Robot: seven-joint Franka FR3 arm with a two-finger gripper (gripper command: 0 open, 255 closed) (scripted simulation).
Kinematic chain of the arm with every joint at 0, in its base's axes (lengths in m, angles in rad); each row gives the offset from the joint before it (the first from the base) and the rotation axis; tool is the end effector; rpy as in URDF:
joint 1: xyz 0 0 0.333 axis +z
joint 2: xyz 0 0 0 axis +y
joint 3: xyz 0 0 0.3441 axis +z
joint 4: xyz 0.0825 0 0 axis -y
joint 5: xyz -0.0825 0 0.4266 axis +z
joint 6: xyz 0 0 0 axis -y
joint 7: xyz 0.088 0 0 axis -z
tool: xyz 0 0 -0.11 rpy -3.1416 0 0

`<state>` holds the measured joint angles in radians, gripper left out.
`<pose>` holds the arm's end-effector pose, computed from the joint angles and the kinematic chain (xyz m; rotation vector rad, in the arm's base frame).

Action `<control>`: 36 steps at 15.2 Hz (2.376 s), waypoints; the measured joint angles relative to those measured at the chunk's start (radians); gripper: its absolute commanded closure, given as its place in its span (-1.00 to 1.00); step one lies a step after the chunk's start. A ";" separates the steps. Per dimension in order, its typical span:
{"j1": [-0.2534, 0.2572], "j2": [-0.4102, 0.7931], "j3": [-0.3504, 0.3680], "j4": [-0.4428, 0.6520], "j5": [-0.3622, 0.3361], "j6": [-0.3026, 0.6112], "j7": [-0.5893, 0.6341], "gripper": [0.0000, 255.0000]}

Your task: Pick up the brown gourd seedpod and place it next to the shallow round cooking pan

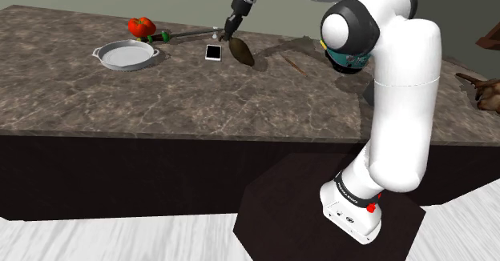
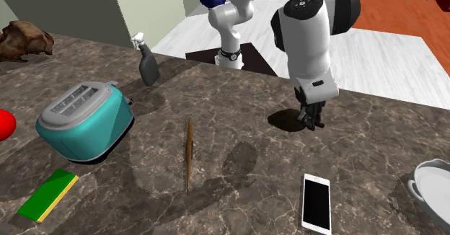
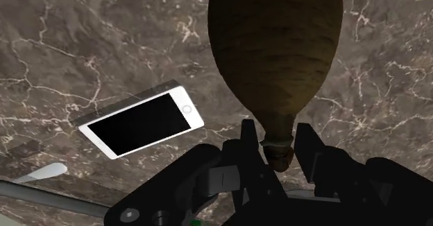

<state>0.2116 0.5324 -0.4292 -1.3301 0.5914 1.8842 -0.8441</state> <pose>0.7685 -0.0530 0.4673 -2.7509 -0.7351 -0.3441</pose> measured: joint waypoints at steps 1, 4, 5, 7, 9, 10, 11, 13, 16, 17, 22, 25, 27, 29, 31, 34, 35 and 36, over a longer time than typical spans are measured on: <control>0.013 0.009 0.005 0.016 -0.001 0.002 0.022 1.00; 0.057 0.029 0.019 0.032 -0.004 0.027 0.077 1.00; 0.065 0.045 0.024 0.057 -0.004 0.025 0.096 1.00; 0.084 0.077 0.034 0.103 -0.005 0.026 0.136 1.00; 0.108 0.102 0.043 0.135 -0.007 0.033 0.175 1.00; 0.119 0.116 0.047 0.156 -0.008 0.033 0.196 1.00; 0.127 0.138 0.052 0.196 -0.010 0.023 0.221 1.00; 0.144 0.176 0.060 0.246 -0.011 0.024 0.259 1.00; 0.165 0.242 0.072 0.347 -0.014 0.011 0.322 1.00; 0.168 0.269 0.077 0.393 -0.015 0.000 0.344 1.00; 0.174 0.347 0.089 0.486 -0.013 -0.002 0.386 1.00; 0.178 0.356 0.091 0.461 -0.008 0.031 0.374 1.00; 0.183 0.358 0.093 0.439 -0.005 0.054 0.366 1.00; 0.187 0.358 0.094 0.413 0.000 0.078 0.355 1.00; 0.191 0.355 0.095 0.383 0.004 0.102 0.343 1.00; 0.199 0.357 0.099 0.344 0.010 0.139 0.328 1.00; 0.200 0.361 0.100 0.337 0.012 0.150 0.324 1.00; 0.201 0.367 0.102 0.333 0.015 0.160 0.321 1.00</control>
<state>0.4123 0.8991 -0.3275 -0.9973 0.6062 2.0440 -0.5231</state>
